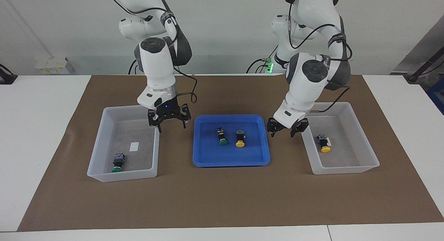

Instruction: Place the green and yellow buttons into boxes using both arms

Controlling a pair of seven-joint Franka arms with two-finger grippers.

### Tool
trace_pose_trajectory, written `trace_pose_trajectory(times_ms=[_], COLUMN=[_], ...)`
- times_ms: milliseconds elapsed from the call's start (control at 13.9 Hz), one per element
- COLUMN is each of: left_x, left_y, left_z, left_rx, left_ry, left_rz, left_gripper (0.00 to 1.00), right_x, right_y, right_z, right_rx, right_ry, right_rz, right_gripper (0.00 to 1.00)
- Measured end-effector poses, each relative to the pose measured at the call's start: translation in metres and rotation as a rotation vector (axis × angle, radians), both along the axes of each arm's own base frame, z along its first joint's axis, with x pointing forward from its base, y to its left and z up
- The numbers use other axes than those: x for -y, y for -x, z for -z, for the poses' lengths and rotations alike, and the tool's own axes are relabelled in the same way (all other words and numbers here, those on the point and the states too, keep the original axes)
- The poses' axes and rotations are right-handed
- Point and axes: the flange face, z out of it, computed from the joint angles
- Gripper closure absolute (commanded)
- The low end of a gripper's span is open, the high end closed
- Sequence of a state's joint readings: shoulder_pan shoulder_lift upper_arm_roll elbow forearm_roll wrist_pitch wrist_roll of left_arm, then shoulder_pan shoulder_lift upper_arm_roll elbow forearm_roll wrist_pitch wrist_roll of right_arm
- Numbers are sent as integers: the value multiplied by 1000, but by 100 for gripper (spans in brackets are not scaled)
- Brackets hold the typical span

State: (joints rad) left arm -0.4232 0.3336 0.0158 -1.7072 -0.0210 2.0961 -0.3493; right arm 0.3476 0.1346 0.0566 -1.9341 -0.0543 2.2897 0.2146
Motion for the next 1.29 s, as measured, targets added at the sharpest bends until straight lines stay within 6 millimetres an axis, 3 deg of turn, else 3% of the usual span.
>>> trace_pose_trajectory(times_ms=[216,359,575,934,1221,1293], left_x=[23,35,44,47,69,73], left_y=[7,12,20,16,25,26], left_z=[14,28,46,47,51,53], left_rx=[15,34,48,78,87,93], left_ry=[12,25,40,92,118,124], left_rz=[-43,-60,-87,-179,-237,-237], left_gripper=[19,20,24,24,25,25], right_x=[-33,-53,-65,-91,-114,-119], right_y=[11,12,9,17,26,29], right_z=[8,24,53,87,115,124], right_rx=[1,21,25,12,11,9], right_ry=[-67,-96,-104,-103,-100,-91], right_rz=[7,9,2,-37,-78,-93], right_gripper=[0,0,0,0,1,6])
